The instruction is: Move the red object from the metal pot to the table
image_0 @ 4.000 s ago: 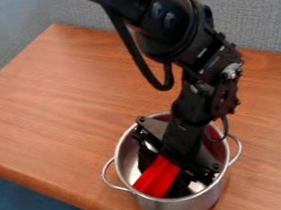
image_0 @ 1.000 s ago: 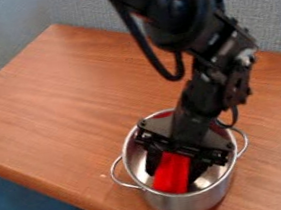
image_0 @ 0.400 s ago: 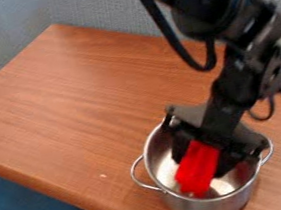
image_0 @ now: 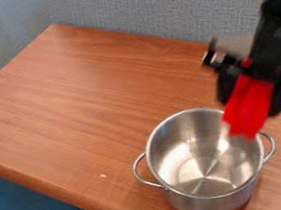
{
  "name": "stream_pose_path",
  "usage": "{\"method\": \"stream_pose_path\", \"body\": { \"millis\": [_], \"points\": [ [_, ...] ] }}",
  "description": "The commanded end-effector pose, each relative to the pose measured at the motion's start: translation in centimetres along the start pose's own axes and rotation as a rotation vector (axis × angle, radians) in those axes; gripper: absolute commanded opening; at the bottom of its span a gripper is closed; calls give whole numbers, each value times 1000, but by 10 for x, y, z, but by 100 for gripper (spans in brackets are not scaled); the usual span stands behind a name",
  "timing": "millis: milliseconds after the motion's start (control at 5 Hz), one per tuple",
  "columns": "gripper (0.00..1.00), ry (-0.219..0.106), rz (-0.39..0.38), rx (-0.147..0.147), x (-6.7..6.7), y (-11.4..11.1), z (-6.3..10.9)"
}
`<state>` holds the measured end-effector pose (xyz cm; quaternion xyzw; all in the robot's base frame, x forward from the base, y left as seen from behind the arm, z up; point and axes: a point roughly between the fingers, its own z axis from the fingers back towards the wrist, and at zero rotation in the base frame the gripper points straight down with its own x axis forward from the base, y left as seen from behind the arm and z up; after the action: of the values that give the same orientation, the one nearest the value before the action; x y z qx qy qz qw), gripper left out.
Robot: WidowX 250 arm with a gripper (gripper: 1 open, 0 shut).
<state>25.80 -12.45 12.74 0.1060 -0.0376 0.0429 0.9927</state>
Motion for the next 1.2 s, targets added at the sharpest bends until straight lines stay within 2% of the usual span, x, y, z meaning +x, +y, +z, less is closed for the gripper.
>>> {"method": "stream_pose_path", "body": {
  "millis": [0,200,400,600,800,1000],
  "points": [
    [0,-94,1,-35,29,11,44],
    [0,-103,1,-38,53,26,48],
    [0,-61,83,-29,63,54,28],
    [0,-18,139,-11,64,62,10],
    [0,19,183,-5,64,68,-15],
    [0,11,142,8,72,70,-38]
  ]
}}
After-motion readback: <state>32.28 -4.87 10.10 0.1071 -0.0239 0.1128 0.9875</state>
